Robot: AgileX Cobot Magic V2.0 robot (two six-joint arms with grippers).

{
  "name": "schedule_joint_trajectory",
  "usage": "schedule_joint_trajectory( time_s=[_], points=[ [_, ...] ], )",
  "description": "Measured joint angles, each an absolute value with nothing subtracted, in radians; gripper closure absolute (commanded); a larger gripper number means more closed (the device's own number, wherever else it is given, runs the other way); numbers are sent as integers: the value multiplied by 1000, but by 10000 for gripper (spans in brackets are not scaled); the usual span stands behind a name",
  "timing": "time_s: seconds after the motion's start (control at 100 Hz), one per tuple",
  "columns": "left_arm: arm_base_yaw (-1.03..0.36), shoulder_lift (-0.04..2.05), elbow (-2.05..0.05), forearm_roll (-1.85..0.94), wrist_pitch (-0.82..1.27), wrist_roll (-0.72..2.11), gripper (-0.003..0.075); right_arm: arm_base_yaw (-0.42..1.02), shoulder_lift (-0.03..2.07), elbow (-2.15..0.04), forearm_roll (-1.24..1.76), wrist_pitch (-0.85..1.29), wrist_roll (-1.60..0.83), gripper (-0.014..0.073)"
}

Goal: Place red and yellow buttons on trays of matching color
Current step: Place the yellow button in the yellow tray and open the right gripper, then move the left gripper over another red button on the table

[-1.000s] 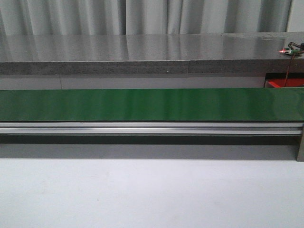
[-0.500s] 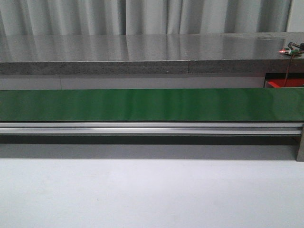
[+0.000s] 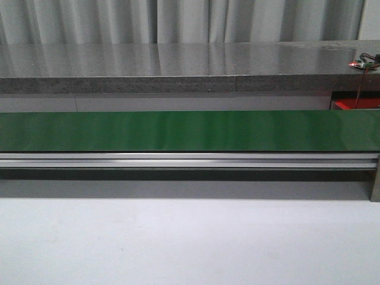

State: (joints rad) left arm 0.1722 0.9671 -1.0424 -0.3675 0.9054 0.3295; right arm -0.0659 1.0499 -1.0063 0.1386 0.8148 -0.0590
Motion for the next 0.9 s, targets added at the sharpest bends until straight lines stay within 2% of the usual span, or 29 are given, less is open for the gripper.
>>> schedule_joint_trajectory(
  time_s=[0.46, 0.69, 0.9],
  points=[
    [172, 967, -1042, -368, 910, 330, 740, -65, 756, -784, 139, 701, -61, 665],
    [177, 967, -1042, -340, 942, 322, 740, -65, 721, -761, 139, 706, -61, 665],
    [254, 999, -1055, -219, 938, 220, 740, -65, 721, -760, 139, 707, -61, 665]
  ],
)
